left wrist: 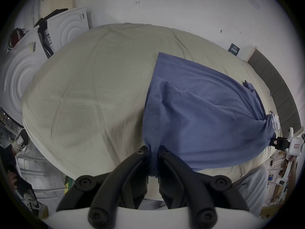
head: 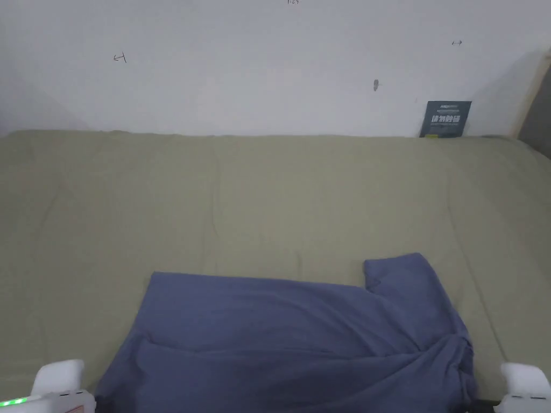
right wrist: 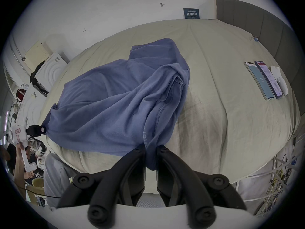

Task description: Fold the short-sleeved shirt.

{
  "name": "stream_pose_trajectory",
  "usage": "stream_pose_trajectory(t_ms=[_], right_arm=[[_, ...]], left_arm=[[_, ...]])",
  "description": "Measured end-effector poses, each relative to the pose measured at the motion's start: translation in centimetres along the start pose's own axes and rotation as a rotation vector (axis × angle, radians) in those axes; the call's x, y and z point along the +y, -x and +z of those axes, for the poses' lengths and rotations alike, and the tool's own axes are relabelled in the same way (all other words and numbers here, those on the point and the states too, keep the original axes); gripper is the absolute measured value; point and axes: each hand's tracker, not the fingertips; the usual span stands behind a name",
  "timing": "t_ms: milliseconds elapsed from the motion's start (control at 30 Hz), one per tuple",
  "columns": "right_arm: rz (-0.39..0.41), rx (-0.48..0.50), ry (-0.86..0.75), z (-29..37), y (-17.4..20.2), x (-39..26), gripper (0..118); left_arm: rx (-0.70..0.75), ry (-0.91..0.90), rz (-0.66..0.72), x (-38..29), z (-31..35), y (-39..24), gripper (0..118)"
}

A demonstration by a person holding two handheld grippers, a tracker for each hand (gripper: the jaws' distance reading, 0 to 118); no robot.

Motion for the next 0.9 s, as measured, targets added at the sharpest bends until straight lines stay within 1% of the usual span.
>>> stream_pose_trajectory(t_ms=[33,67,100,133,167,200,233,267,300,367,400,433,467,500,533,567,600,633,733,767,867,900], right_arm=[[0.005,-0.031,0.003,0.0,0.1,0.0,67],[0.006,-0.070,0.000,0.1,0.1,-0.1,108],[0.007,-0.076,-0.003,0.2,-0.2,-0.2,118],[0.004,-0.068,-0.006,0.4,-0.6,-0.5,116],[-0.014,-0.075,-0.009,1.1,-0.8,-0.7,116],[-0.023,-0.082,-0.024,1.7,-1.0,-0.4,117],[-0.034,-0.077,-0.023,2.3,-1.5,-0.7,116],[-0.034,-0.078,-0.023,2.7,-1.7,-0.7,116],[-0.034,-0.091,-0.030,3.0,-1.7,-0.7,116],[-0.015,-0.104,-0.044,3.3,-1.8,-0.2,115],[-0.018,-0.110,-0.068,3.6,-1.7,0.1,109],[-0.031,-0.111,-0.105,3.9,-1.8,0.5,90],[-0.043,-0.117,-0.121,4.0,-1.8,1.0,46],[-0.051,-0.126,-0.135,3.9,-1.7,1.4,13],[-0.056,-0.141,-0.169,3.9,-1.6,1.9,1],[-0.050,-0.131,-0.179,3.9,-1.4,2.4,0],[-0.045,-0.113,-0.175,3.9,-1.3,3.2,0],[-0.045,-0.097,-0.178,3.7,-1.4,3.9,0],[-0.013,-0.111,-0.194,3.0,-0.7,6.0,0],[0.006,-0.122,-0.213,3.3,0.3,6.5,0],[0.002,-0.117,-0.218,2.6,1.5,8.3,0],[-0.009,-0.101,-0.211,1.9,0.9,9.1,0]], left_arm=[[-0.006,0.013,0.002,-0.1,0.1,0.0,10],[-0.014,0.018,0.002,-0.2,0.2,0.0,28],[-0.029,0.018,0.001,-0.2,0.3,0.0,68],[-0.027,0.007,-0.008,-0.3,0.6,0.0,112],[-0.016,0.010,-0.022,-0.3,0.6,0.0,117],[0.008,0.023,-0.043,-0.4,0.7,0.0,116],[0.015,0.011,-0.006,1.8,0.9,0.1,116],[0.012,0.018,-0.035,3.3,0.2,0.7,116],[-0.003,0.019,-0.027,0.7,0.9,0.7,116],[-0.013,0.013,-0.013,0.8,0.7,1.2,116],[-0.019,0.013,-0.014,1.4,0.4,1.4,116],[-0.028,-0.002,-0.010,1.7,1.5,0.6,114],[-0.038,-0.018,-0.012,2.2,1.7,0.5,105],[-0.050,-0.028,-0.014,3.1,1.6,0.5,86],[-0.049,-0.030,-0.016,4.3,1.4,0.4,48],[-0.041,-0.040,-0.035,4.7,1.4,-0.2,2],[0.002,-0.095,-0.038,5.5,1.1,-0.5,2],[0.001,-0.075,-0.062,6.8,0.5,-0.7,2],[-0.033,-0.084,-0.062,9.3,-1.0,-1.4,2],[-0.039,-0.088,-0.066,10.3,-1.6,-1.7,2],[-0.021,-0.100,-0.100,13.6,-4.1,-3.1,2],[-0.030,-0.097,-0.110,14.9,-5.1,-3.3,2]])
